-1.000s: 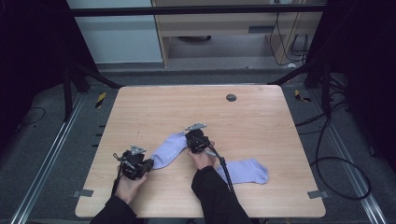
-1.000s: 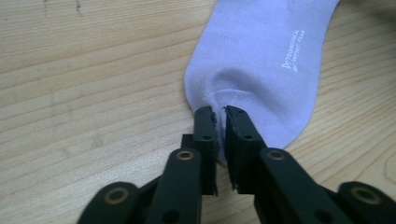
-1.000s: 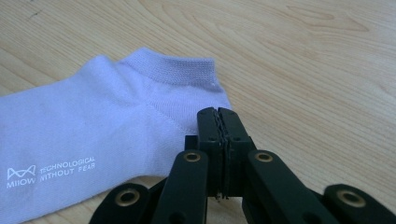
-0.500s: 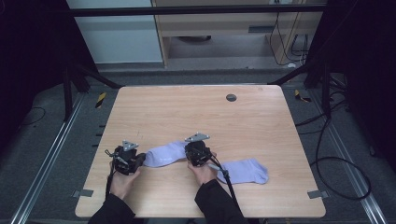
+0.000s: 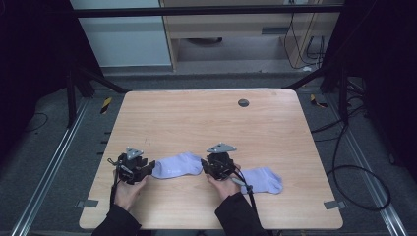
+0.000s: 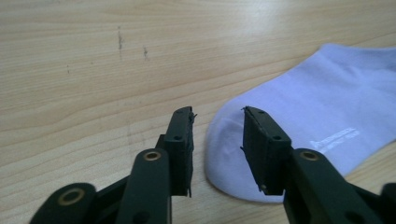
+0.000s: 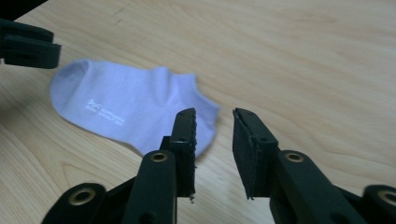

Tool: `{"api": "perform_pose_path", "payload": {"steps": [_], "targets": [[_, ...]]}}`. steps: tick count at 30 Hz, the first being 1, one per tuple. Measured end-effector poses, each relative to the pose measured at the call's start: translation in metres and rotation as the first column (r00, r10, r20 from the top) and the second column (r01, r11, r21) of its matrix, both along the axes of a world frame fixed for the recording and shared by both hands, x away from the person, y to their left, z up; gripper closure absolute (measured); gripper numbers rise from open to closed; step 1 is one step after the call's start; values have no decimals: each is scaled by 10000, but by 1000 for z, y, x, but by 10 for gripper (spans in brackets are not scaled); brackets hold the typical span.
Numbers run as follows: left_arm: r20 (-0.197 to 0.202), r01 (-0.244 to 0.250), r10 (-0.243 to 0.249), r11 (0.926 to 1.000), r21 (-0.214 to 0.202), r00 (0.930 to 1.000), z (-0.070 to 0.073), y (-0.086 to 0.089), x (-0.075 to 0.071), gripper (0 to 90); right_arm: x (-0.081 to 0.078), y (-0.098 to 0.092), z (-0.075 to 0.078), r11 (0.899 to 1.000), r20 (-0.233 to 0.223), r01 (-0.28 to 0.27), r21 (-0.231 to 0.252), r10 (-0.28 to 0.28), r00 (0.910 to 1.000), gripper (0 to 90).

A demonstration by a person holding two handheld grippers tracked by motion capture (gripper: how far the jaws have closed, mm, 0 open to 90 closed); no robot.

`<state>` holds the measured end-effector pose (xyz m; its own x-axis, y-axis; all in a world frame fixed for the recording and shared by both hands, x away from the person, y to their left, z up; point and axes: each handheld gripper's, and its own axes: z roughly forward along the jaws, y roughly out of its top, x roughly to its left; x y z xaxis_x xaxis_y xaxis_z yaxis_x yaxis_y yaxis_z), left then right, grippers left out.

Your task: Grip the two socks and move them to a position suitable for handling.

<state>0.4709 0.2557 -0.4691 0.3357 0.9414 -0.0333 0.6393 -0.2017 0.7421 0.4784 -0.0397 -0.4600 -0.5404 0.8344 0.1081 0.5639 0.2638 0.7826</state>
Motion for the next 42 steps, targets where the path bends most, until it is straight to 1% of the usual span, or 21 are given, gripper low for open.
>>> {"api": "perform_pose_path", "payload": {"steps": [3, 4, 7, 8, 9, 10, 14, 16, 17, 19, 21, 25, 26, 28, 29, 30, 33, 35, 37, 40, 42], "targets": [[110, 192, -190, 9996, -226, 9998, 7, -4, -5, 555, -3, -19, 10, 9999, 280, 168, -6, -167, 9995, 647], [154, 244, -240, 9994, -254, 9996, 8, -5, -6, 548, -3, -29, 14, 9998, 384, 207, 12, -208, 9990, 629], [305, 445, -433, 9983, -368, 9986, 13, -12, -11, 512, -6, -50, 19, 9993, 395, 354, 134, -359, 9986, 592], [334, 584, -573, 9978, -325, 9978, 14, -16, -12, 491, -9, -67, 21, 9986, 336, 500, 186, -506, 9982, 571], [336, 657, -646, 9973, -321, 9973, 14, -18, -13, 491, -9, -67, 21, 9986, 336, 500, 186, -506, 9982, 571], [331, 725, -713, 9968, -341, 9969, 15, -21, -14, 483, -10, -73, 21, 9983, 355, 547, 222, -555, 9978, 567], [311, 1072, -1064, 9939, -262, 9938, 16, -36, -20, 464, -20, -102, 20, 9972, 408, 680, 308, -693, 9968, 543], [284, 1358, -1349, 9901, -341, 9905, 16, -46, -23, 460, -28, -116, 16, 9967, 323, 763, 290, -772, 9965, 522], [273, 1426, -1417, 9892, -344, 9895, 16, -48, -23, 457, -32, -124, 14, 9965, 282, 801, 252, -808, 9963, 509], [300, 1592, -1581, 9865, -379, 9870, 16, -56, -25, 453, -36, -133, 12, 9957, 243, 888, 268, -894, 9957, 492], [269, 1776, -1767, 9836, -320, 9839, 16, -64, -25, 452, -41, -145, 11, 9942, 219, 1026, 309, -1033, 9944, 484], [269, 2125, -2116, 9765, -352, 9770, 15, -83, -26, 447, -49, -162, 9, 9925, 272, 1178, 324, -1187, 9926, 473], [230, 2241, -2235, 9741, -288, 9744, 15, -88, -26, 447, -50, -165, 8, 9921, 266, 1221, 271, -1228, 9921, 473], [240, 2436, -2429, 9693, -320, 9697, 14, -99, -26, 446, -53, -171, 4, 9918, 273, 1274, 66, -1276, 9915, 470], [212, 2573, -2568, 9659, -289, 9662, 14, -106, -27, 445, -54, -173, 3, 9921, 301, 1256, -68, -1254, 9916, 470], [218, 2639, -2633, 9640, -324, 9645, 14, -110, -27, 445, -55, -175, 1, 9916, 264, 1281, -187, -1276, 9915, 468], [185, 2927, -2923, 9557, -315, 9562, 13, -127, -26, 445, -57, -181, -4, 9897, 146, 1392, -333, -1388, 9902, 470], [160, 3098, -3095, 9504, -285, 9508, 12, -137, -26, 445, -57, -185, -6, 9888, 171, 1428, -432, -1422, 9897, 475], [157, 3224, -3221, 9463, -240, 9466, 11, -147, -26, 444, -58, -188, -8, 9868, 165, 1505, -598, -1498, 9886, 482], [111, 3435, -3433, 9389, -226, 9392, 10, -160, -25, 445, -58, -194, -11, 9860, 124, 1523, -684, -1518, 9883, 497], [101, 3492, -3491, 9368, -234, 9370, 10, -167, -24, 447, -58, -197, -13, 9845, 18, 1573, -776, -1576, 9875, 509]]}}
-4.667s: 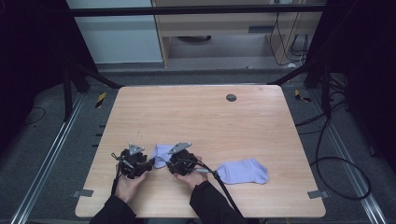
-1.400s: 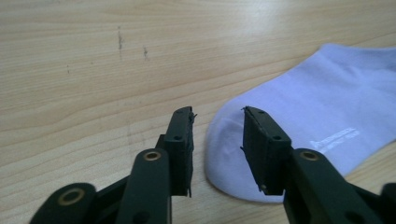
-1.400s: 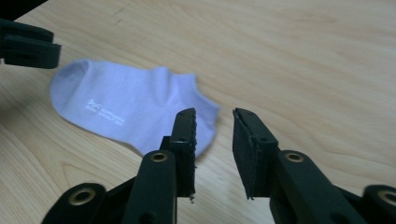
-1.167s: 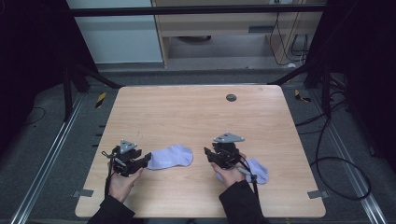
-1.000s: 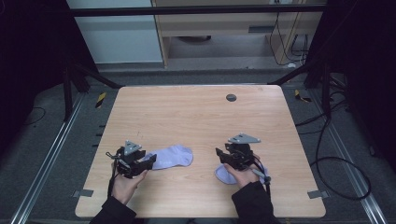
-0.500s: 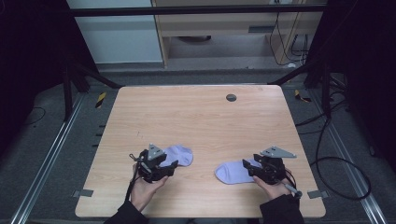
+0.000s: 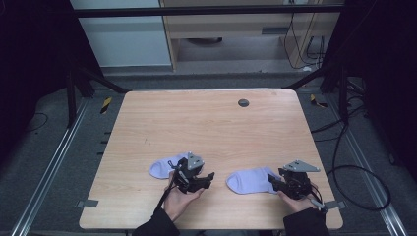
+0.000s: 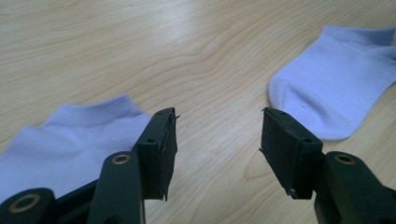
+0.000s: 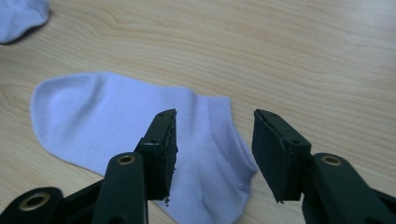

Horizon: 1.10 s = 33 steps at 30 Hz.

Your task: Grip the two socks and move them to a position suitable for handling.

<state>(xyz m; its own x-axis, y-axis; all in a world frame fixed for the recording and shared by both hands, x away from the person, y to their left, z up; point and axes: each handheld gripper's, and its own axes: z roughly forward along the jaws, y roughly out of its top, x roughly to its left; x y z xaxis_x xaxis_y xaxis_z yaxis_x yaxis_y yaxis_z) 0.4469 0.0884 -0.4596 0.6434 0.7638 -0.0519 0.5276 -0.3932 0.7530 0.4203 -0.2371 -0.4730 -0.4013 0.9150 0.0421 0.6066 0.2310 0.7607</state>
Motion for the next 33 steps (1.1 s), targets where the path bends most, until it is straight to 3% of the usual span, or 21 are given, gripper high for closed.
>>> {"api": "perform_pose_path", "payload": {"steps": [9, 21, 26, 30, 33], "targets": [[-143, 487, -485, 9987, 177, 9987, -10, -34, 2, 468, 3, -9, -9, 9997, -373, 91, -248, -100, 9993, 560], [-557, 878, -855, 9953, 408, 9948, -26, -54, 5, 563, 8, -15, -20, 9990, -810, 174, -416, -207, 9965, 640], [-730, 871, -831, 9947, 537, 9939, -30, -59, 6, 638, 9, -14, -22, 9987, -1041, 79, -496, -130, 9945, 709], [-903, 842, -785, 9945, 618, 9928, -32, -61, 6, 724, 9, -13, -22, 9992, -1143, -19, -401, -27, 9934, 813], [-983, 815, -755, 9949, 589, 9923, -33, -62, 7, 785, 9, -12, -20, 9980, -1127, -2, -634, -70, 9936, 859]]}}
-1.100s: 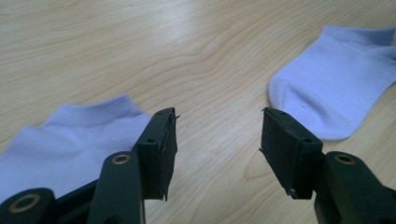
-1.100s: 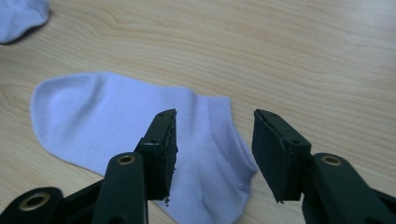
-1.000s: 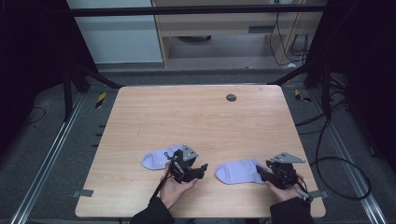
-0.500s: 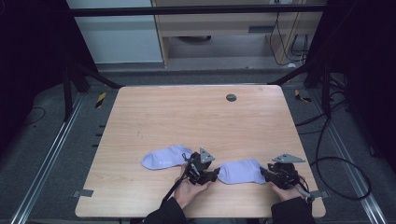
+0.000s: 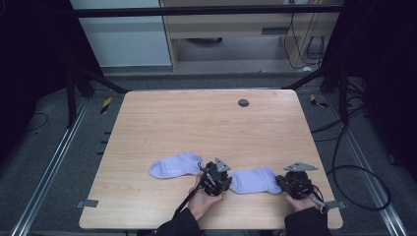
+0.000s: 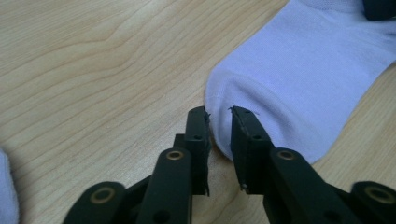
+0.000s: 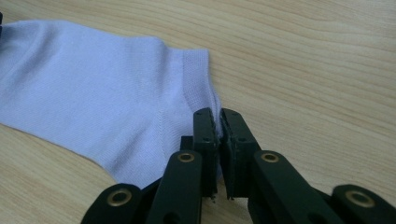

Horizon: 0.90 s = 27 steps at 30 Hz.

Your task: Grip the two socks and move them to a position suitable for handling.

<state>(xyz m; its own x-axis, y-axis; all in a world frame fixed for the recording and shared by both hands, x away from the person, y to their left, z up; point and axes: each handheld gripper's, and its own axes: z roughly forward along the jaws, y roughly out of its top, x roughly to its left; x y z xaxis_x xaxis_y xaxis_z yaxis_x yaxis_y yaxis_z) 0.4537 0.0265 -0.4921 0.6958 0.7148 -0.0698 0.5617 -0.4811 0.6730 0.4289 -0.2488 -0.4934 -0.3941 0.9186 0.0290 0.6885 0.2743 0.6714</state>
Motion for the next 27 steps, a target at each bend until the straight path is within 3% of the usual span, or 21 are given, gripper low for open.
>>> {"api": "perform_pose_path", "payload": {"steps": [5, 15, 21, 27], "targets": [[99, 61, -59, 9997, -233, 9999, 5, 4, -1, 877, -4, 2, 9, 9996, 258, -20, 284, 12, 9997, 867], [391, 102, -83, 9987, -497, 9992, 31, 39, -9, 885, -20, 22, 37, 9930, 989, -640, 992, 542, 9936, 868], [548, 14, 7, 9993, -385, 9985, 42, 66, -17, 886, -24, 44, 43, 9844, 1084, -1132, 1348, 989, 9892, 867], [475, -179, 192, 9995, -272, 9987, 42, 97, -24, 885, -26, 68, 40, 9727, 882, -1544, 1734, 1408, 9861, 867]]}}
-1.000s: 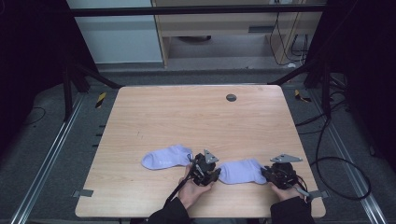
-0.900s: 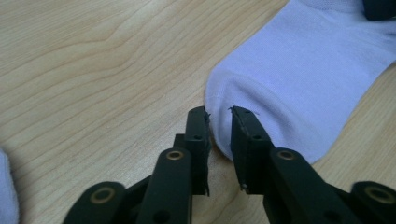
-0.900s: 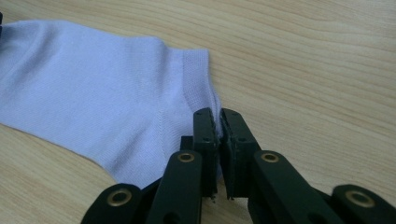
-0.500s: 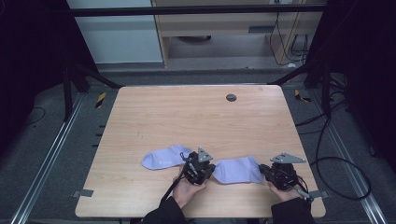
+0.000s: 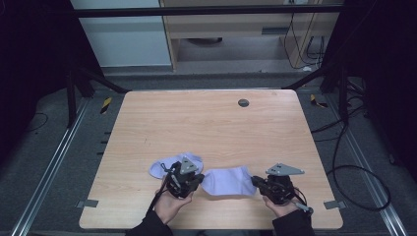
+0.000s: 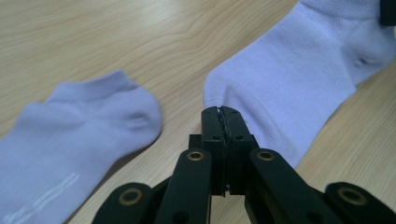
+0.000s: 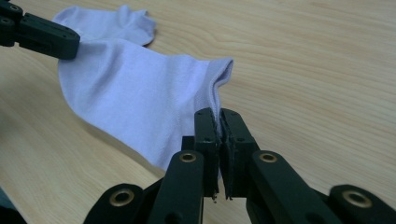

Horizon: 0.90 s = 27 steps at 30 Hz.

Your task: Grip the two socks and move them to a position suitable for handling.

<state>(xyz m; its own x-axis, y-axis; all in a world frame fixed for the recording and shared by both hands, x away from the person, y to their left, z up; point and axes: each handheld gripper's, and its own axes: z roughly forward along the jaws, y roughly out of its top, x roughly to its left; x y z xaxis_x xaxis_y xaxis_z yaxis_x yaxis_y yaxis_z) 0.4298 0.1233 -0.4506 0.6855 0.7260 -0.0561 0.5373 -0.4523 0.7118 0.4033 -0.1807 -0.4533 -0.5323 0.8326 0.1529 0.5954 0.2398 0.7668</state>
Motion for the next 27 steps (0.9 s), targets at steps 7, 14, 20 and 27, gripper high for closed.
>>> {"api": "perform_pose_path", "payload": {"steps": [7, 14, 20, 27], "targets": [[-214, -242, 248, 9994, 243, 9995, -7, 31, -8, 885, 2, 31, -6, 9980, -213, -627, 22, 627, 9978, 867], [-515, -380, 398, 9987, 351, 9979, -18, 45, -9, 885, 2, 44, -16, 9962, -483, -876, -2, 875, 9950, 866], [-661, -319, 355, 9979, 556, 9972, -26, 40, -10, 883, 1, 48, -26, 9949, -659, -938, -367, 912, 9936, 864], [-713, -436, 486, 9966, 696, 9963, -32, 40, -9, 813, 1, 47, -30, 9938, -777, -921, -616, 872, 9932, 832]]}}
